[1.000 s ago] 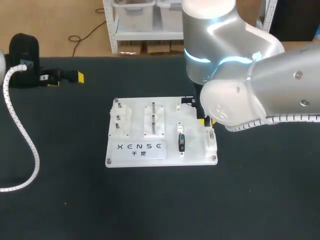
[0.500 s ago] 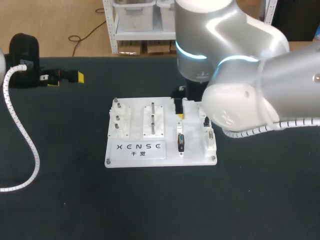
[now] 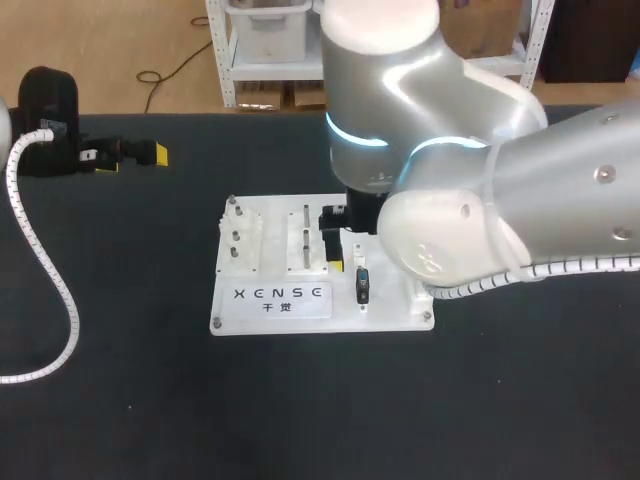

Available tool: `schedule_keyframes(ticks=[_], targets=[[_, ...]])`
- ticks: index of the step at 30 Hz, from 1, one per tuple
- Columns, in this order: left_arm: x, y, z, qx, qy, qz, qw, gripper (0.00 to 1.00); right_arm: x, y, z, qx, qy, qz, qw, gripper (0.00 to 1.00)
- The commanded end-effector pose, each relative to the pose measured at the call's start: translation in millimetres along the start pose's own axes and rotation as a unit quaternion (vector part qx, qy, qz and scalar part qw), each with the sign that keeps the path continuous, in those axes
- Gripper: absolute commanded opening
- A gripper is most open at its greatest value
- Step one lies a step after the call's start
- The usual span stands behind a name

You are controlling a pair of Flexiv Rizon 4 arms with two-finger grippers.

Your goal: Insert the USB connector, Ethernet cable, and multi-pin plug into their matching sockets one by one.

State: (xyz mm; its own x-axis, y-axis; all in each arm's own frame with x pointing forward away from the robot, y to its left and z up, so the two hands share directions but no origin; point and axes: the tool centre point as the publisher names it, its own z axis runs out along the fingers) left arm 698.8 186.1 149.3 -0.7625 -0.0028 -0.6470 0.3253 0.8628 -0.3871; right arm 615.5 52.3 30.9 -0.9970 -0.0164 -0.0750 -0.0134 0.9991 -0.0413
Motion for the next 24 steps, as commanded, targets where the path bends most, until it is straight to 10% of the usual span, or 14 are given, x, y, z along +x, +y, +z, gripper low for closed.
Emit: schedule_keyframes(ticks=[1,24], targets=[[-1.2,-1.3,0,-0.003,0.003,-0.001,1.000,1.00,3,2,0,0.002,0.001,-0.001,1.000,1.00],[-1.2,-1.3,0,-0.003,0.003,-0.001,1.000,1.00,15,15,1,-0.015,0.020,0.003,1.000,1.00]])
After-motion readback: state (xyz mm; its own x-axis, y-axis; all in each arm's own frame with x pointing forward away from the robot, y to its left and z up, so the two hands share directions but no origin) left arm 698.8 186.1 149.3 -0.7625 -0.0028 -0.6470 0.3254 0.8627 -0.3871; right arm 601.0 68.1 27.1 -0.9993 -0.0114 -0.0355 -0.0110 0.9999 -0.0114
